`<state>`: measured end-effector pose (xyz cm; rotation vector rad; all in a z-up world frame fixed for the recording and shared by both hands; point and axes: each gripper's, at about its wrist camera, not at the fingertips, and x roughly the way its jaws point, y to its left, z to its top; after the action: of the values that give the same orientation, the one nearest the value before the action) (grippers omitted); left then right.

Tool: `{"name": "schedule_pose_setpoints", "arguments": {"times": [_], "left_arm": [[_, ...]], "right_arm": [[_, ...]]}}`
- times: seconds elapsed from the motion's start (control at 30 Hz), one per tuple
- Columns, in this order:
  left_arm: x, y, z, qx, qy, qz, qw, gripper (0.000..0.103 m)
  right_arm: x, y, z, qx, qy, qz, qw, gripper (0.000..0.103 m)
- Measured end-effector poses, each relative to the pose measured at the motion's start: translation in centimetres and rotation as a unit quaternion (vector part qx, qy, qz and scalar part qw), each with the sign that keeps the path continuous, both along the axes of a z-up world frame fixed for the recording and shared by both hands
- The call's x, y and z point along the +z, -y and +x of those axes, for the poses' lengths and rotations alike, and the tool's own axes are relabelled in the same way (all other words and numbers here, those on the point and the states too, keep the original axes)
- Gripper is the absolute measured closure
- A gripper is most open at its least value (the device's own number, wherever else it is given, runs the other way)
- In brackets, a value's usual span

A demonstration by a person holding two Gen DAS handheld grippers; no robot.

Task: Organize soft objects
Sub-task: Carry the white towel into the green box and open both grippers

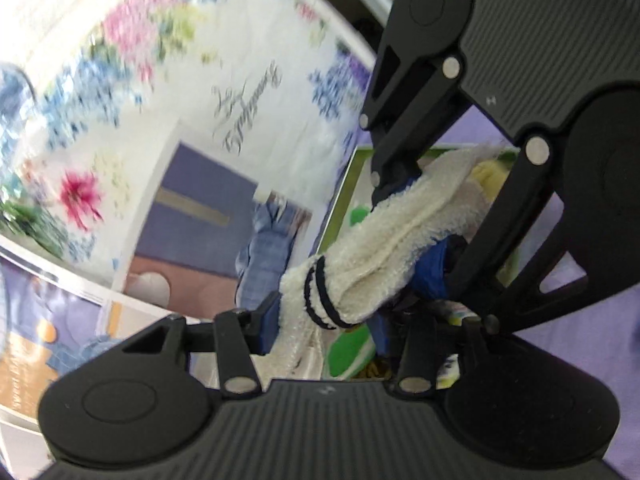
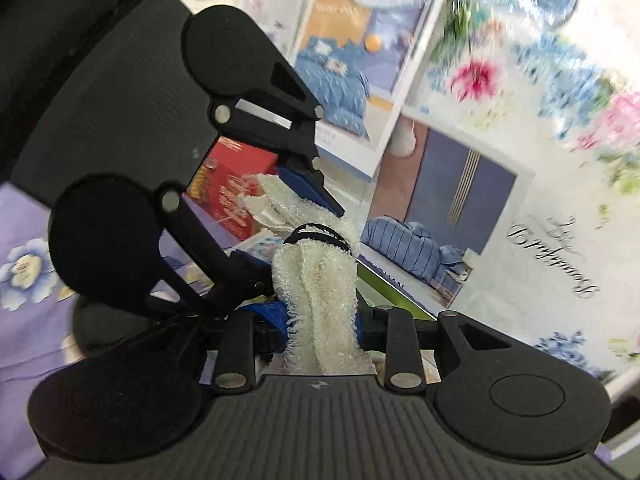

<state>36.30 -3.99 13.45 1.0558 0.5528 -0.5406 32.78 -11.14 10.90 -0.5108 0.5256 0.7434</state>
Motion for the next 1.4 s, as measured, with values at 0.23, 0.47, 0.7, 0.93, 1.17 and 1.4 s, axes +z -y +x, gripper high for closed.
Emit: {"name": "schedule_pose_setpoints", "arguments": {"times": [0.23, 0.47, 0.7, 0.93, 1.17, 1.4], "left_arm": [[-2.5, -3.6, 6.2, 0.095, -0.089, -0.052, 0.9901, 0.026], [-1.5, -6.7, 4.6, 0.144, -0.092, -0.088, 0.9813, 0.025], [0.6, -8.4, 3.2, 0.145, -0.089, -0.120, 0.9779, 0.025], [0.0, -8.8, 3.1, 0.153, -0.086, -0.127, 0.9763, 0.025], [2.1, -9.6, -0.5, 0.179, -0.068, -0.193, 0.9624, 0.025], [3.5, -8.4, -9.5, 0.201, -0.033, -0.227, 0.9523, 0.019]], "right_arm": [[-2.6, 0.4, 4.7, -0.033, -0.072, 0.042, 0.996, 0.085], [-1.7, 0.9, 4.6, -0.060, -0.065, 0.073, 0.993, 0.081], [-0.8, 0.3, 4.1, -0.076, -0.055, 0.093, 0.991, 0.079], [-0.4, -0.1, 3.7, -0.087, -0.049, 0.094, 0.991, 0.077], [1.4, 3.2, -1.6, -0.103, -0.031, 0.119, 0.987, 0.076], [2.2, 8.9, -11.6, -0.122, 0.002, 0.190, 0.974, 0.074]]}}
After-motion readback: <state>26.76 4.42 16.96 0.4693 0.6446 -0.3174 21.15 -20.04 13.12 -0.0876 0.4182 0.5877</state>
